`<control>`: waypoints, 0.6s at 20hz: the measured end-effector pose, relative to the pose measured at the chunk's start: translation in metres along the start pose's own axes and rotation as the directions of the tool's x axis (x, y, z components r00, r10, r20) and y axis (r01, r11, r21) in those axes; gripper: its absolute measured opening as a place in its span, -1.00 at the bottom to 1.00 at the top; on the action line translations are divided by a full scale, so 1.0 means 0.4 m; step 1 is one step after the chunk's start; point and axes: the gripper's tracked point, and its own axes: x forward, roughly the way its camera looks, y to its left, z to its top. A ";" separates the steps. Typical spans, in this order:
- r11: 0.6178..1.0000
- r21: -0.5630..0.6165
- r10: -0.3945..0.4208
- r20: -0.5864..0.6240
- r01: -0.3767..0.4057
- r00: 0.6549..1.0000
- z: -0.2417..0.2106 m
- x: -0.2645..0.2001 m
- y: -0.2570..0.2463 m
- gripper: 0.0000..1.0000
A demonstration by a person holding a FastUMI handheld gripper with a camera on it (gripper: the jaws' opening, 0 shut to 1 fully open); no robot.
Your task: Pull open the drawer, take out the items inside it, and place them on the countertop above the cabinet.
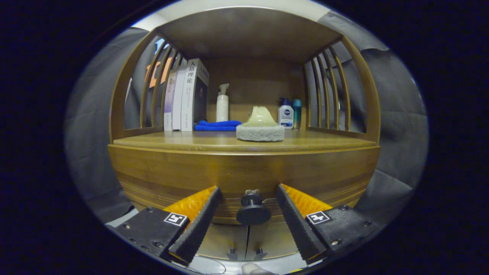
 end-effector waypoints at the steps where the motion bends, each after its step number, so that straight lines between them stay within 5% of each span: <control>1: 1.000 -0.009 -0.001 0.003 0.001 1.000 -0.001 0.000 -0.002 0.97; 12: 1.000 0.010 0.016 -0.045 -0.016 0.999 0.035 -0.049 -0.016 0.99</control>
